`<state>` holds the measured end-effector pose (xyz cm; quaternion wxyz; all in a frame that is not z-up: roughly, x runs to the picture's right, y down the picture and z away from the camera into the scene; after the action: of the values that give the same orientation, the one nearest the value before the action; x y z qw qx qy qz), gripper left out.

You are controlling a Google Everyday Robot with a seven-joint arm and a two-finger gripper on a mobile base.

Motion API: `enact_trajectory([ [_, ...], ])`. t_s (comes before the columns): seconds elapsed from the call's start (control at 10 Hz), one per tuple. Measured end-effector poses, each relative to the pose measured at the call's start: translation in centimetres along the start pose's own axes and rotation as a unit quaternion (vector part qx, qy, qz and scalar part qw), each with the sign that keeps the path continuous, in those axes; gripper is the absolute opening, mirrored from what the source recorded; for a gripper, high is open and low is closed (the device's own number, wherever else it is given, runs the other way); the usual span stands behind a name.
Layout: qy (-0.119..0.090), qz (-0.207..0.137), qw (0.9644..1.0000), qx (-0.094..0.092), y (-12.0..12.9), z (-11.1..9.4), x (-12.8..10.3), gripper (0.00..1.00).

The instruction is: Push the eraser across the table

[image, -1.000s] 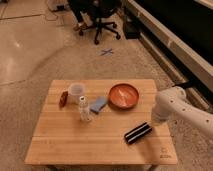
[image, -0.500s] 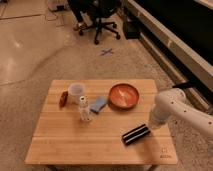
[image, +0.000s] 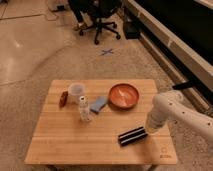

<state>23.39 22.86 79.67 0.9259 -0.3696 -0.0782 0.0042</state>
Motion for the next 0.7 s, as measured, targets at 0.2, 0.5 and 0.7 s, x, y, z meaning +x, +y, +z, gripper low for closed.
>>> enact_trajectory([
  [0.2, -0.010, 0.000, 0.9999, -0.009, 0.4, 0.0, -0.6, 0.00],
  [0.5, -0.026, 0.002, 0.9994, -0.024, 1.5, 0.2, -1.4, 0.00],
  [0.7, -0.037, -0.003, 0.9988, -0.033, 2.1, 0.4, -2.3, 0.00],
])
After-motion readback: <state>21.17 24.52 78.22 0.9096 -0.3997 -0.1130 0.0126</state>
